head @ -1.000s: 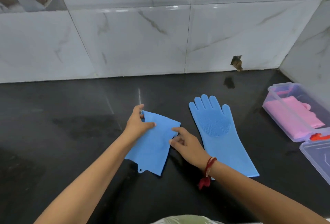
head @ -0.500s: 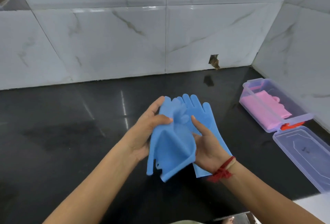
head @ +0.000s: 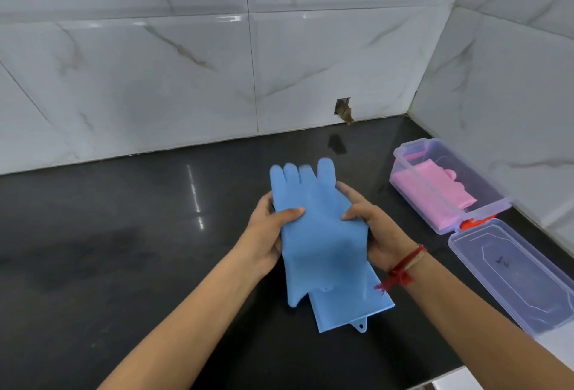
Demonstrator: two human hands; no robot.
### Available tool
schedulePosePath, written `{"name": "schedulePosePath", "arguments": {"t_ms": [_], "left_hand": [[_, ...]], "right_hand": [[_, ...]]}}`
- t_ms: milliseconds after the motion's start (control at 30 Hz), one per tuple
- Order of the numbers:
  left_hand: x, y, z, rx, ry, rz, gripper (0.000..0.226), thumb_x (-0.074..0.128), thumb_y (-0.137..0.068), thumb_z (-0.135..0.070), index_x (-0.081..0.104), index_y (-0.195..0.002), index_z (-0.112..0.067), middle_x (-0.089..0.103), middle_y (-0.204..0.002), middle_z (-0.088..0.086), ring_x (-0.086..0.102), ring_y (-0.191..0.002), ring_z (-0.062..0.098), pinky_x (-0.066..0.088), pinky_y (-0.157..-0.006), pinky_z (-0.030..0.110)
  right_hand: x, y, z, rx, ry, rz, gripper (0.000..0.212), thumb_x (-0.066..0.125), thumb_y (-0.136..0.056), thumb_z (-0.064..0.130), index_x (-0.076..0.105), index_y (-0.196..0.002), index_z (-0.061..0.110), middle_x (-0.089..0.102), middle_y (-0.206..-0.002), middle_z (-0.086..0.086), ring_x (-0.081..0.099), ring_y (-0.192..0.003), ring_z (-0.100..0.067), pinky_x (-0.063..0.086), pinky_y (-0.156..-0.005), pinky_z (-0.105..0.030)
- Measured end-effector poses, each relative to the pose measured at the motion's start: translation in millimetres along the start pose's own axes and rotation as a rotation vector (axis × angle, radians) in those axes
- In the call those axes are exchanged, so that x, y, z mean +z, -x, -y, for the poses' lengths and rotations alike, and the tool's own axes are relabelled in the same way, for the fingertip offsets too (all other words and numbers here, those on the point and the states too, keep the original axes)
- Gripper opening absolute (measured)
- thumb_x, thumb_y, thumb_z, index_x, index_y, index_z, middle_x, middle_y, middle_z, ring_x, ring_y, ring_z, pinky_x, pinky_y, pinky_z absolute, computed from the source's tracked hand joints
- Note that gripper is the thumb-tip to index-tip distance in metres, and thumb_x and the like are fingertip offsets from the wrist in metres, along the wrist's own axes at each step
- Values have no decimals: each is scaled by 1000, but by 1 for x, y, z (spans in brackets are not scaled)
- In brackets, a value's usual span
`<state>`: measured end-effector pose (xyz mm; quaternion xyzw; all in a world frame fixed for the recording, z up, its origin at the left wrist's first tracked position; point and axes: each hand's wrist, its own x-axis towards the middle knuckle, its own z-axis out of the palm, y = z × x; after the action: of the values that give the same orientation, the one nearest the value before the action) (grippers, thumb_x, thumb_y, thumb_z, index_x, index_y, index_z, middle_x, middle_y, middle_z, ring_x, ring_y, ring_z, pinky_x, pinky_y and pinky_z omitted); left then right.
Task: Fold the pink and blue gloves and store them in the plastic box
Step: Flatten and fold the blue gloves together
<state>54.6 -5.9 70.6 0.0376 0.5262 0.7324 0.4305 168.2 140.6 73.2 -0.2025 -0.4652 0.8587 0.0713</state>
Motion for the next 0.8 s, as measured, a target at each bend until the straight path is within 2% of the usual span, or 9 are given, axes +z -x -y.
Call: {"name": "schedulePosePath", "arguments": {"t_ms": [67,200,367,467,533,633,667,733,800], "left_hand": [[3,-16,-4,44,-50,-31,54,69,-79,1,48,-124,-21,64,-115,5,67,-97,24,58,-68,35],[-1,-47,14,-101,-87,-133,52,62,-82,8,45,-128,-9,64,-114,10,67,-91,25,57,-60,33],[-10,-60,32,-106,-188,-161,51,62,-84,4,41,-124,-19,60,-118,6,64,-99,25,56,-81,41],[-12,-66,27,-64,-239,-148,57,64,-83,0,39,-130,-20,59,-120,4,63,-103,25,56,-85,45],[-13,-67,26,-70,-271,-144,59,66,-83,-1,37,-131,-21,57,-122,3,62,-104,24,56,-84,45],[-13,-65,30,-79,-408,-104,56,67,-82,-6,36,-124,-25,57,-119,-2,60,-103,19,58,-72,40],[-12,-63,30,-65,-490,-90,52,67,-83,-7,35,-119,-27,56,-114,-6,59,-101,16,58,-68,37],[-10,-63,28,-26,-609,-78,49,65,-85,-12,33,-118,-28,53,-111,-9,57,-100,15,57,-67,35],[-10,-67,28,-4,-689,-66,57,63,-86,-18,29,-131,-24,52,-120,-5,58,-104,17,59,-70,40]], "right_hand": [[-6,-17,10,3,62,-5,62,42,-76,-4,47,-132,23,65,-120,-4,65,-102,-27,55,-82,-37],[-19,-44,12,140,301,-64,58,34,-85,-5,38,-138,19,62,-116,-4,64,-96,-24,55,-78,-34],[-21,-50,7,132,463,-53,46,33,-88,-10,53,-102,29,62,-103,6,64,-92,-14,57,-74,-27],[-24,-55,7,45,454,-35,57,32,-86,-13,51,-114,32,60,-109,13,64,-98,-12,56,-79,-28],[-25,-60,10,35,459,-40,60,32,-85,-13,48,-121,32,58,-110,12,63,-100,-13,56,-79,-27],[-26,-59,6,107,540,-94,51,32,-85,-13,53,-104,28,60,-103,8,63,-90,-13,58,-67,-23],[-28,-59,2,132,567,-131,51,34,-85,-11,51,-115,27,60,-111,4,62,-93,-17,58,-65,-23],[-36,-61,-8,129,581,-185,62,43,-86,-3,30,-142,21,50,-135,-3,60,-106,-24,57,-75,-30],[-37,-59,-11,86,575,-244,67,52,-90,9,19,-147,22,42,-142,-4,56,-112,-26,52,-89,-37]]}}
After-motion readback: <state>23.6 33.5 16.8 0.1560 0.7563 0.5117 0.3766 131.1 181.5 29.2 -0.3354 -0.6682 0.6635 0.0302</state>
